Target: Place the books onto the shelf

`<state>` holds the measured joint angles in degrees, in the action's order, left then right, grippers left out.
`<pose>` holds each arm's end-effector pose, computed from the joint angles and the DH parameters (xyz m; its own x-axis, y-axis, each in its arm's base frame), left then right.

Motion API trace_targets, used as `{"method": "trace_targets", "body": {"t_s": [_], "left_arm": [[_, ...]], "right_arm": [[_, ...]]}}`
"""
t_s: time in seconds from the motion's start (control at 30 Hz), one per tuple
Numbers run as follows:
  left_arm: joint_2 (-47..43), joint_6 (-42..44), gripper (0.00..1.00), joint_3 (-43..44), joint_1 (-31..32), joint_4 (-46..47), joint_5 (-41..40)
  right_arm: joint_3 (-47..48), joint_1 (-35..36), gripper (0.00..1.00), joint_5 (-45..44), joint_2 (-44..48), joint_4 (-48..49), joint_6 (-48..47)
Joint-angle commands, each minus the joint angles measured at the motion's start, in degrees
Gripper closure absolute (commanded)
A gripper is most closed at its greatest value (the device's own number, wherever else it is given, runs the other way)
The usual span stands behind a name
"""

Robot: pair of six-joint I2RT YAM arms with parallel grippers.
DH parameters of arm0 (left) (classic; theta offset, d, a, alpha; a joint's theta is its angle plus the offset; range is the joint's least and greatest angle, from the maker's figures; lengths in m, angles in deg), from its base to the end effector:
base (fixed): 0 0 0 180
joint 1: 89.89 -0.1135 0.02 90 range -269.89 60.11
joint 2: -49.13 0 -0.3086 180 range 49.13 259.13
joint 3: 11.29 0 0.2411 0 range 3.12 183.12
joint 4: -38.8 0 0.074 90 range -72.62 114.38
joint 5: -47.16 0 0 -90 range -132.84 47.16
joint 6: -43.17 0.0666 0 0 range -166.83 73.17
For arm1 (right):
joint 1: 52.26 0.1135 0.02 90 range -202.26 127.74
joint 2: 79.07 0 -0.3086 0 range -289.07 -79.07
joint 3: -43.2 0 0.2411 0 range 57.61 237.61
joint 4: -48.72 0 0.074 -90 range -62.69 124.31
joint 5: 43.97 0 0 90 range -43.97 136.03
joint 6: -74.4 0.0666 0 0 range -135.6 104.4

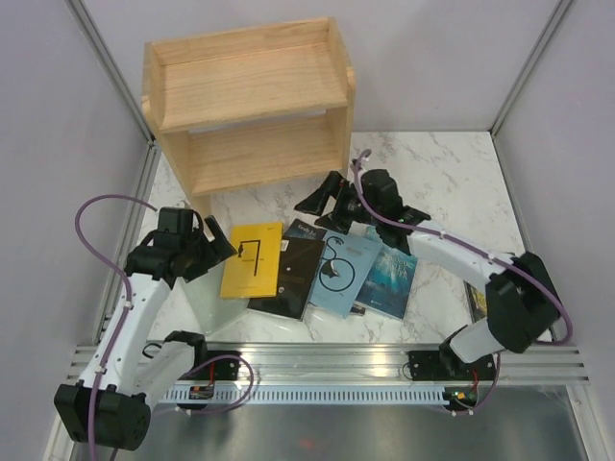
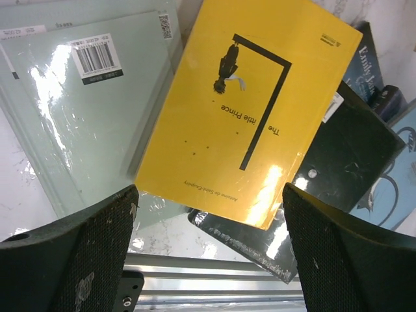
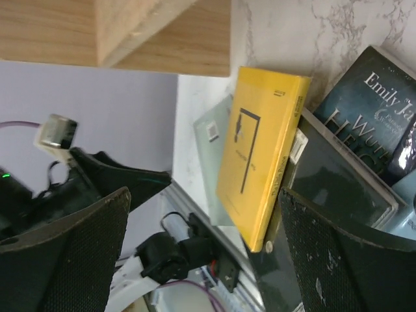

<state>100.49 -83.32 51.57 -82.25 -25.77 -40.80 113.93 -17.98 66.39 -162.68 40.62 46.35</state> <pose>0.1464 -0.0220 0.2903 -0.7286 -0.5019 -0.4661 -0.3473 0.8572 -0.3802 0.2746 0.2152 0.3176 -0.8420 0.4274 -0.3291 -0.1134 0.4562 0.8826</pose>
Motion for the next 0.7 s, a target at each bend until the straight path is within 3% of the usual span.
{"method": "trace_targets", "body": {"t_s": [0.0, 0.1, 0.3, 0.67], "left_arm": [[2.3, 0.5, 0.06, 0.7, -0.1, -0.2, -3.2], [5.7, 0.6, 0.06, 0.1, -0.3, 2.3, -3.2], [12.9, -0.1, 0.07, -1.9, -1.2, 5.4, -2.4], [15.5, -2.3, 0.08, -7.8, -2.3, 10.5, 1.6]], "right_arm": [[7.7, 3.9, 0.02, -4.9, -7.2, -6.1, -6.8], [13.3, 8.0, 0.02, -10.1, -12.4, -9.9, -9.0], [20.8, 9.1, 0.06, -13.9, -22.8, -12.5, -9.4], [32.2, 9.8, 0.08, -20.0, -35.6, -18.2, -11.4]]}}
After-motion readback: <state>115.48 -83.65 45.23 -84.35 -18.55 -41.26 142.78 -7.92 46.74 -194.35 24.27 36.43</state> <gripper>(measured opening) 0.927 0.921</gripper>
